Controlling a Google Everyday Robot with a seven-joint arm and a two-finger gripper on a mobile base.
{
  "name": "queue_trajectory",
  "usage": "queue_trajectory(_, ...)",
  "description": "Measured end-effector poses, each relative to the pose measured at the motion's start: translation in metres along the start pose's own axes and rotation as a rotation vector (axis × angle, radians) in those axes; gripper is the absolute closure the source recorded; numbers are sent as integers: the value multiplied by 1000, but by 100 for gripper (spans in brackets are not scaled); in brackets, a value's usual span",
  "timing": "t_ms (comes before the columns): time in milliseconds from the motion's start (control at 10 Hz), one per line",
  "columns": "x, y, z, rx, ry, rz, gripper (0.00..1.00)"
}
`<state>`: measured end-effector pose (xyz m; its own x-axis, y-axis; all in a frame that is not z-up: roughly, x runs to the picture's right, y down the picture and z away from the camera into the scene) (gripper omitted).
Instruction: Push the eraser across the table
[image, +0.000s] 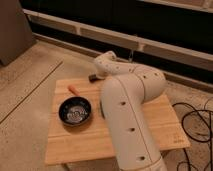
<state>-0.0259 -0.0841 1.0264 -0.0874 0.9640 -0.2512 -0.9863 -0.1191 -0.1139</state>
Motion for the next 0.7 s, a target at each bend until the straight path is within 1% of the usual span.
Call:
queue_trajectory(100, 2, -2, 10, 5, 12, 48, 97)
queue_trajectory(200, 2, -8, 20, 19, 28, 84, 97)
queue_trajectory(400, -6, -14, 37, 52, 51, 125, 97)
queue_trajectory(700, -24, -8, 51, 71, 47, 102, 97)
